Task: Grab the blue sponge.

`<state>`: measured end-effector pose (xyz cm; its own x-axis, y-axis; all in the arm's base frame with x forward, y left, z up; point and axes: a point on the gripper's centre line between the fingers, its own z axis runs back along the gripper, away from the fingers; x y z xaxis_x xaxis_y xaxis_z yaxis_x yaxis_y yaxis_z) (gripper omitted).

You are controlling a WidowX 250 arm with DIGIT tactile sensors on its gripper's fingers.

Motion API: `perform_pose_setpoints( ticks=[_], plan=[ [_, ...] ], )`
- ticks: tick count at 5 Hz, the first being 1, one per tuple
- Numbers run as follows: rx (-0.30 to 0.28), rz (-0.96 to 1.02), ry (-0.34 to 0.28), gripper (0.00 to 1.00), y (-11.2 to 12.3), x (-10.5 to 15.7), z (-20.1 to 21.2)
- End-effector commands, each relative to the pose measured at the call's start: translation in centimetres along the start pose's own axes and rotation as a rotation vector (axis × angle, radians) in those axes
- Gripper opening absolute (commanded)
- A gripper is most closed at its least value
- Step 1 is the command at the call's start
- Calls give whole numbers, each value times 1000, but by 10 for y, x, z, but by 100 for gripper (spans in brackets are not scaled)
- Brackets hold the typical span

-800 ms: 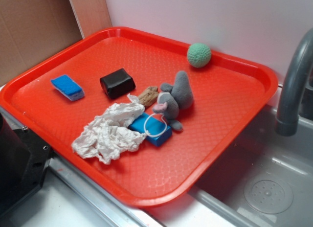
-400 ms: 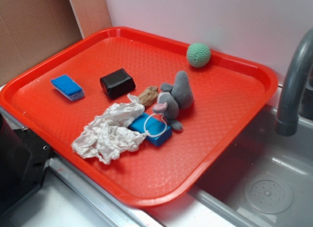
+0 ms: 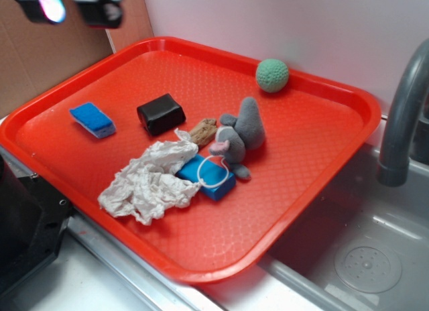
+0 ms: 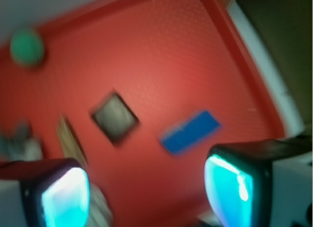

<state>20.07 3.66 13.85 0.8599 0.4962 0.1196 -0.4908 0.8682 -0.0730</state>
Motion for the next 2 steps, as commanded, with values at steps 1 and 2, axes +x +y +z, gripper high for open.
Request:
perform_pose_setpoints(
  ticks=[1, 2],
  plan=[
    [-48, 514, -6, 100, 60, 8, -33],
    [6, 769, 46, 100, 72, -8, -51]
  ],
)
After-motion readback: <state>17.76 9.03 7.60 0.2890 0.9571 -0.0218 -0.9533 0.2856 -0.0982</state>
